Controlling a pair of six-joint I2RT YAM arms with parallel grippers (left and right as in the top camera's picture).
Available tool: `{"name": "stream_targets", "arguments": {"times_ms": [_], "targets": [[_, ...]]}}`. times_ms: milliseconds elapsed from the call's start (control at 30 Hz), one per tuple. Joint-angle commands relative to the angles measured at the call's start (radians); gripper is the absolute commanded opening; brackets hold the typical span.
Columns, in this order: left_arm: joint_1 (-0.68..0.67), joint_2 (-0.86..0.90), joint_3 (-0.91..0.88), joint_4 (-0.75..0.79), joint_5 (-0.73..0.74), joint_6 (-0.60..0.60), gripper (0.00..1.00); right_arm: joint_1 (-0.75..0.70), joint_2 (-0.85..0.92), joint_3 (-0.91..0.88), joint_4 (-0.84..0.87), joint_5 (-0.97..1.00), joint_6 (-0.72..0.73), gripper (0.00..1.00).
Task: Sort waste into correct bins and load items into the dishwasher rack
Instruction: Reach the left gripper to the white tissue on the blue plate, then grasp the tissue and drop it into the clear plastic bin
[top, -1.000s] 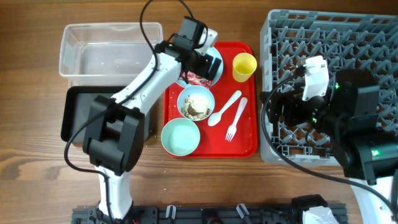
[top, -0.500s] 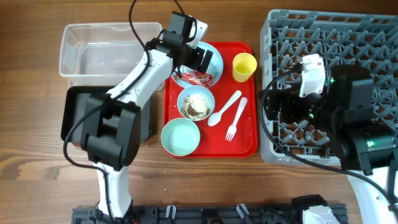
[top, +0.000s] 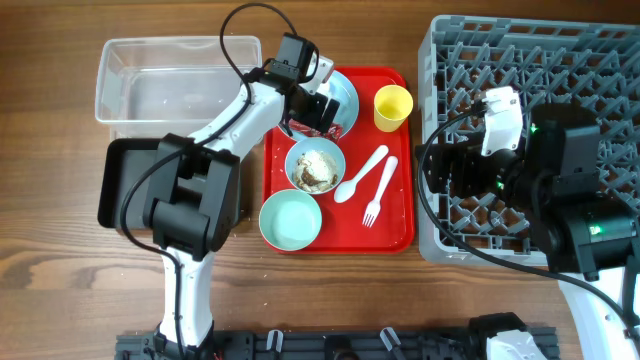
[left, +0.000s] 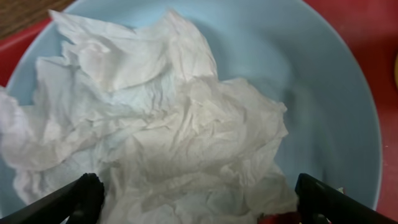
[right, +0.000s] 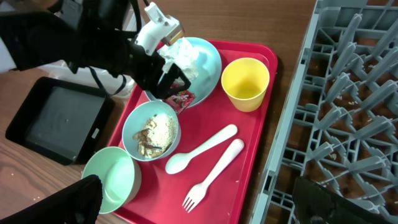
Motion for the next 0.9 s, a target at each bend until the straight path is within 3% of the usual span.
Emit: {"name": "stream_targets", "arguments": {"times_ms": [0,67,167,267,400,600,733,867], "targets": [[-0.011,0.032,0.016,0.0,-0.009,0.019,0.99,0.004,0.007,0.016,0.002,-0.015,0.013,0.99],[-0.013,0.037,0.016,0.0,-0.009,0.019,0.88,0.004,0.007,0.016,0.002,-0.015,0.014,1.0],[-0.013,0.043,0.016,0.001,-0.009,0.019,0.38,0.004,0.007,0.016,0.002,-0.015,0.013,1.0],[-0.013,0.044,0.016,0.001,-0.009,0.018,0.04,0.004,0.007,0.016,0.002,-0.015,0.014,1.0],[-0.015,0.04,0.018,0.011,-0.009,0.007,0.04,0.004,0.007,0.016,0.002,-0.015,0.014,1.0],[-0.004,-0.027,0.082,-0.004,-0.017,-0.108,0.04,0.004,0.007,0.016,0.002,-0.015,0.014,1.0],[0.028,-0.139,0.158,-0.042,-0.017,-0.221,0.04,0.004,0.007,0.016,0.002,-0.015,0.014,1.0],[0.064,-0.256,0.17,-0.084,-0.018,-0.256,0.04,0.004,0.007,0.016,0.002,-0.015,0.014,0.99]]}}
